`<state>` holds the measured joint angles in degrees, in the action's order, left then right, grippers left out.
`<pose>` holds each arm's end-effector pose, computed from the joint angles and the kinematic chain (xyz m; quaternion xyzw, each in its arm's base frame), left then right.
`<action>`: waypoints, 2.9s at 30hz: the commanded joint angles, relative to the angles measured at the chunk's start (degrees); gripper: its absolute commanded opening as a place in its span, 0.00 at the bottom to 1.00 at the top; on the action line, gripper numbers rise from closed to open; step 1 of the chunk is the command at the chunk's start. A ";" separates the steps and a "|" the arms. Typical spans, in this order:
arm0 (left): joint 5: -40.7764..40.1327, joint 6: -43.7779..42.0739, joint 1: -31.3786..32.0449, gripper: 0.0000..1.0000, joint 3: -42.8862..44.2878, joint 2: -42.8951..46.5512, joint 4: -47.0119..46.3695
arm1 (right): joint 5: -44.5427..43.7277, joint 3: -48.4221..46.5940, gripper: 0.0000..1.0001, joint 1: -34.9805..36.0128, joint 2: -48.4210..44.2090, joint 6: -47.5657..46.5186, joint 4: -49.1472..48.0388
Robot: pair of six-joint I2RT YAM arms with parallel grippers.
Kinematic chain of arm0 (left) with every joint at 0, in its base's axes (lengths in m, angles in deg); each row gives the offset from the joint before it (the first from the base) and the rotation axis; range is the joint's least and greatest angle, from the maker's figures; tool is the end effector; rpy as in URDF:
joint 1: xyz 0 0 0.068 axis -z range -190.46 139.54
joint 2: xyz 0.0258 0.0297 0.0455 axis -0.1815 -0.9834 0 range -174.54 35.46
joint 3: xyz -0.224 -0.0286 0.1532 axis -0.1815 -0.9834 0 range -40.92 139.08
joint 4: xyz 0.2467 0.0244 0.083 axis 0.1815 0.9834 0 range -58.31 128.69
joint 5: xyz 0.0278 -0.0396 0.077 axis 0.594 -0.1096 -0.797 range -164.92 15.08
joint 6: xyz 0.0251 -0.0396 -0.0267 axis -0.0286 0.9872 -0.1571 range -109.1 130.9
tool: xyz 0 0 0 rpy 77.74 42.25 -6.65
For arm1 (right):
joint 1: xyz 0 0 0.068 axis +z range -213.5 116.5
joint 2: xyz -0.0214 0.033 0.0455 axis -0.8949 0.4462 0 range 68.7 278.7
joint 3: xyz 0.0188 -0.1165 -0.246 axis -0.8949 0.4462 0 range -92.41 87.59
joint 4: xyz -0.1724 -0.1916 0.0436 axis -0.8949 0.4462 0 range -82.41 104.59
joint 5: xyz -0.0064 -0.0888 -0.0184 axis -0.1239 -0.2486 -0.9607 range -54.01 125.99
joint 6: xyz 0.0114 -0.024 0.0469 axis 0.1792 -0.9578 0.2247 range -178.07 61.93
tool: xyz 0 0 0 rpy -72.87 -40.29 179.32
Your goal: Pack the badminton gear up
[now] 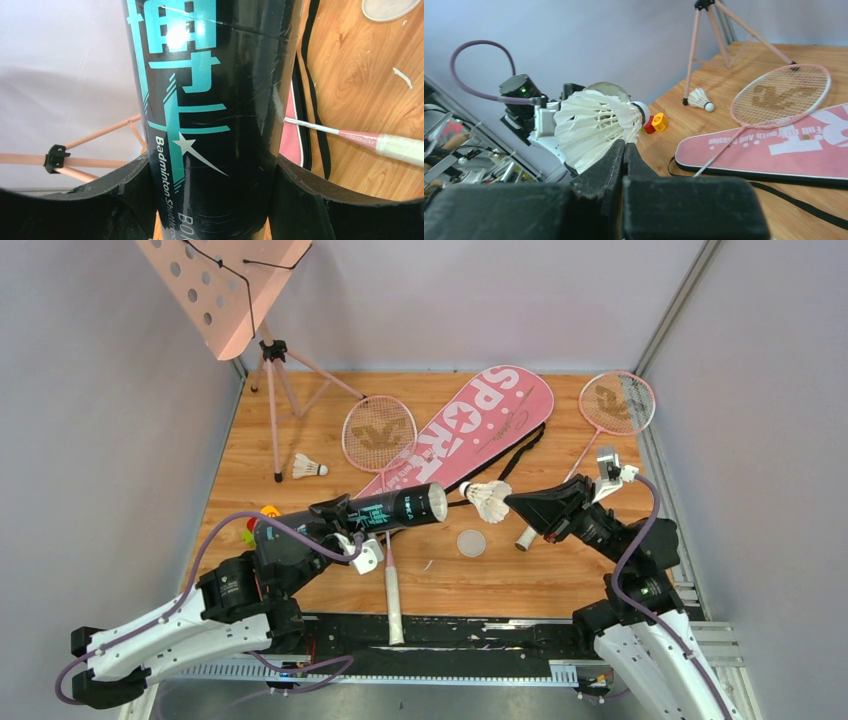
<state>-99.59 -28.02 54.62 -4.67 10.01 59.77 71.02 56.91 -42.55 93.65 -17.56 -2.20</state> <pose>0.0609 -0.0958 0.3002 0.5419 0.5841 0.0365 0.6032 0.1026 0.0611 0.3366 -0.1381 0.6094 0.5445 0.5595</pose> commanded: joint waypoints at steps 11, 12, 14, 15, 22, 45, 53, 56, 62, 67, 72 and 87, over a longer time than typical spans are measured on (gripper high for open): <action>4.17 0.15 -0.20 0.47 0.61 -0.15 -2.50 | 12.30 0.87 0.00 0.31 3.89 9.46 -12.06; 4.53 0.07 -0.17 0.48 0.63 -0.14 -2.50 | 12.80 0.84 0.00 0.44 5.03 9.73 -12.43; 5.07 0.06 -0.20 0.47 0.58 -0.17 -2.42 | 13.42 0.78 0.00 0.93 6.72 9.99 -13.34; 5.20 0.06 -0.21 0.47 0.58 -0.14 -2.46 | 13.55 0.84 0.00 1.21 7.42 10.09 -13.98; 6.05 0.16 -0.18 0.48 0.58 -0.25 -2.41 | 12.27 0.28 0.00 3.88 12.88 10.12 -17.85; 6.39 0.24 -0.18 0.48 0.58 -0.38 -2.41 | 2.40 -4.18 0.47 13.72 22.47 2.57 -9.41; 6.37 0.33 -0.18 0.47 0.55 -0.63 -2.44 | 2.96 -8.76 0.51 16.18 28.93 0.70 -8.22; 6.36 0.27 -0.21 0.47 0.54 -0.72 -2.41 | 2.21 -8.87 0.51 17.02 30.51 0.53 -8.20; 6.50 0.24 -0.19 0.47 0.51 -0.91 -2.36 | 1.27 -9.33 0.51 19.12 33.57 0.71 -10.08; 6.56 0.11 -0.21 0.47 0.57 -1.12 -2.18 | 1.17 -11.62 0.52 21.02 37.32 0.06 -10.26; 6.56 0.16 -0.17 0.47 0.58 -1.39 -2.15 | 0.31 -13.04 0.54 23.23 40.30 -0.26 -10.73; 6.11 0.33 -0.21 0.47 0.67 -1.50 -2.08 | -4.10 -13.97 0.71 24.31 37.56 -0.52 -4.54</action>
<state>-95.37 -27.80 54.21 -4.89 8.50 62.98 69.34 45.94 -18.81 134.50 -16.29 -9.32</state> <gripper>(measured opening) 0.728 0.670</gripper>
